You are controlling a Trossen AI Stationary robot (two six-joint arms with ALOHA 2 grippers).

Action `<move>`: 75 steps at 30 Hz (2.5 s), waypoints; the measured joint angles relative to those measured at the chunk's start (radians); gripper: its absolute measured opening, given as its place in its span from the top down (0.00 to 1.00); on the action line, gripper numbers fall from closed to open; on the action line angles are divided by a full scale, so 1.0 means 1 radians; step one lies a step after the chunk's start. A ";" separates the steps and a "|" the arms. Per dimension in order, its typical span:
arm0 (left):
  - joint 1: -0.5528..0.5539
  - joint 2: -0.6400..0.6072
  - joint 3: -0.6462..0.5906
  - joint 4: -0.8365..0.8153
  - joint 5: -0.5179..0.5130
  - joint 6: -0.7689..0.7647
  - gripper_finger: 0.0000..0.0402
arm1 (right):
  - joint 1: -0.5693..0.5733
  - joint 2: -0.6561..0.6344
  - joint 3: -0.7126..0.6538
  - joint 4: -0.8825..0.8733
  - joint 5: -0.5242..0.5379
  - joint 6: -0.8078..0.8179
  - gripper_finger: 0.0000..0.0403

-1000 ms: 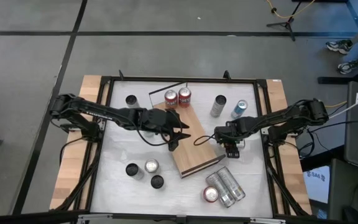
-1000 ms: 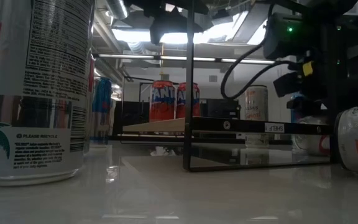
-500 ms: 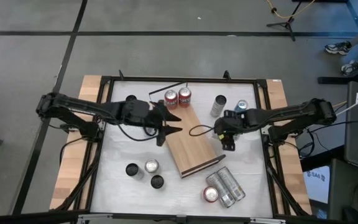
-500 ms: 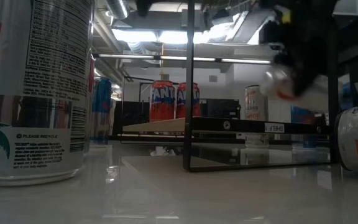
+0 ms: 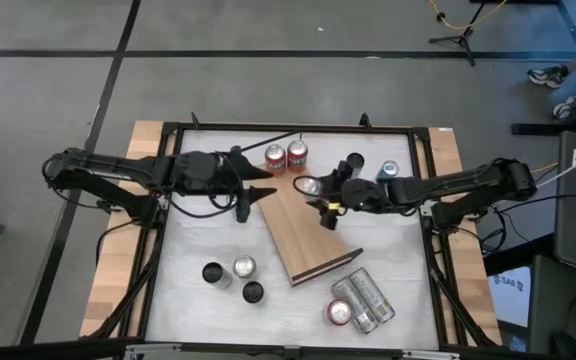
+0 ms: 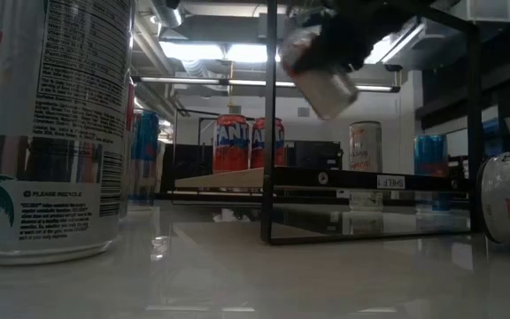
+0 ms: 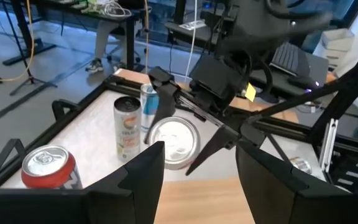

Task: Place canned beverage on shelf
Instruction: Put the top right white soda can on the shelf

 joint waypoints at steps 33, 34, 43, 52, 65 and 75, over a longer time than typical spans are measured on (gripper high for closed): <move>0.033 0.278 0.000 -0.360 -0.055 -0.008 0.52 | 0.000 0.385 -0.044 0.669 0.102 -0.026 0.25; 0.039 0.287 0.000 -0.358 -0.057 -0.008 0.52 | 0.000 0.386 -0.044 0.663 0.100 -0.026 0.25; 0.079 0.336 0.000 -0.338 -0.071 -0.007 0.52 | 0.000 0.386 -0.044 0.650 0.100 -0.026 0.25; 0.081 0.338 -0.002 -0.276 -0.083 0.000 0.52 | 0.000 0.385 -0.044 0.611 0.101 -0.025 0.25; 0.080 0.338 -0.002 -0.274 -0.078 -0.001 0.52 | -0.001 0.384 -0.044 0.606 0.044 -0.025 0.25; 0.081 0.337 0.001 -0.241 -0.082 -0.001 0.52 | 0.000 0.384 -0.043 0.612 0.027 -0.024 0.13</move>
